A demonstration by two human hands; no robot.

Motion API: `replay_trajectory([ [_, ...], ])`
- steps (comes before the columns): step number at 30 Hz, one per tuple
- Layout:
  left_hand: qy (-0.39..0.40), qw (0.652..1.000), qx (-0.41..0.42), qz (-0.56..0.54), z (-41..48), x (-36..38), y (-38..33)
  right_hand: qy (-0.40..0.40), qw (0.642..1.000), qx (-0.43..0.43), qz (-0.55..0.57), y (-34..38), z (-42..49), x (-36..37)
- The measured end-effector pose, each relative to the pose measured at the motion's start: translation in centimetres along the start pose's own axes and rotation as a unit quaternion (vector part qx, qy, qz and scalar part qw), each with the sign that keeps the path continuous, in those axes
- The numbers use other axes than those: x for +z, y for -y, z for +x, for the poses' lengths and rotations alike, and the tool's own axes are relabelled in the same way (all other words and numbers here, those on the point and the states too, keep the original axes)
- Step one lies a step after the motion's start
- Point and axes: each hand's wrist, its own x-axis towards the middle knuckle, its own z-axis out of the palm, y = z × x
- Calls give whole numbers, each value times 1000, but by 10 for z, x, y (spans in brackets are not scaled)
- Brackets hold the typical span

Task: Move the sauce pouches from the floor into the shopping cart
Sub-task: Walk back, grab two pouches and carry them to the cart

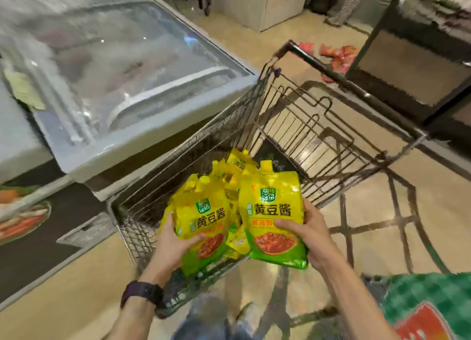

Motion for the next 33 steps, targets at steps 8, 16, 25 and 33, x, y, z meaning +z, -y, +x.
replay_trajectory([
  [8,-20,993,-17,114,37,61,36,-69,989,-16,-132,-7,123,27],
  [16,60,964,-115,232,59,73,134,-32,982,16,-183,-46,163,34],
  [25,78,889,-174,417,65,57,146,121,930,110,-330,-128,192,42],
  [33,62,862,-182,470,56,72,124,236,779,-60,-577,-118,226,52],
])
